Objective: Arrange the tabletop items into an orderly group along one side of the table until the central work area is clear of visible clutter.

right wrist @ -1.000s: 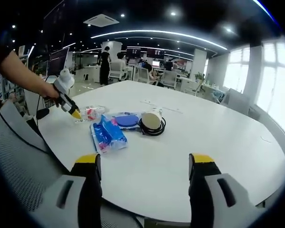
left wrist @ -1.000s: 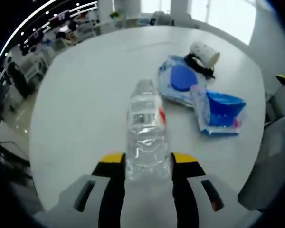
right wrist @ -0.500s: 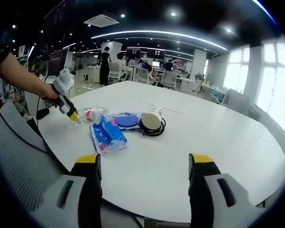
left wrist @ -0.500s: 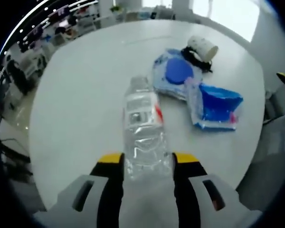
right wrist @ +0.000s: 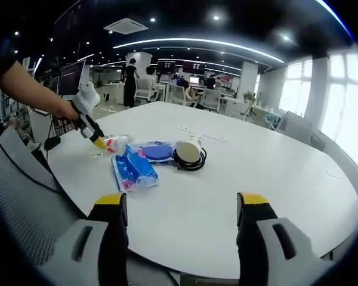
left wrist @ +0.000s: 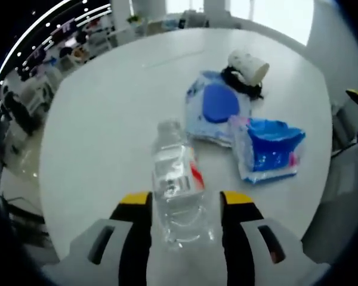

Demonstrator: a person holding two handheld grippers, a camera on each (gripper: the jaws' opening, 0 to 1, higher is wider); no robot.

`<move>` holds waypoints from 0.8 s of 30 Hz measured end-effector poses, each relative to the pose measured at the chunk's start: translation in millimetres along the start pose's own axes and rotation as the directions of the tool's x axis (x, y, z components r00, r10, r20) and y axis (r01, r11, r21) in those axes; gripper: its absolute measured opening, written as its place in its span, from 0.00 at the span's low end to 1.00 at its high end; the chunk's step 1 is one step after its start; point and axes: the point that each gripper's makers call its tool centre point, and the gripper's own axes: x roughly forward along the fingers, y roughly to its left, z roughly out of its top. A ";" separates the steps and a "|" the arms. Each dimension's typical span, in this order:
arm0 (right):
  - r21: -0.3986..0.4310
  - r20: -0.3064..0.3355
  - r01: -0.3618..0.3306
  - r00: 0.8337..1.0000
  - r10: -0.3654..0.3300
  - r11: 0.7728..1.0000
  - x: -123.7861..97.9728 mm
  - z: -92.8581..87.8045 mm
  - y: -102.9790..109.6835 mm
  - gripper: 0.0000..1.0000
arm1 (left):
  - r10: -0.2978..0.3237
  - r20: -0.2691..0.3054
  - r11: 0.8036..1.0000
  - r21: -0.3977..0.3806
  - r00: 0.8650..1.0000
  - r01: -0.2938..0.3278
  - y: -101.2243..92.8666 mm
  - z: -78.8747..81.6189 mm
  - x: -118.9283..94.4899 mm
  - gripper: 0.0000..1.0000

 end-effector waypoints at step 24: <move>0.014 -0.003 -0.021 1.000 0.021 1.000 2.3 0.0 3.2 0.78 | -0.025 -0.054 0.999 -0.044 0.998 0.023 6.0 18.6 30.4 0.39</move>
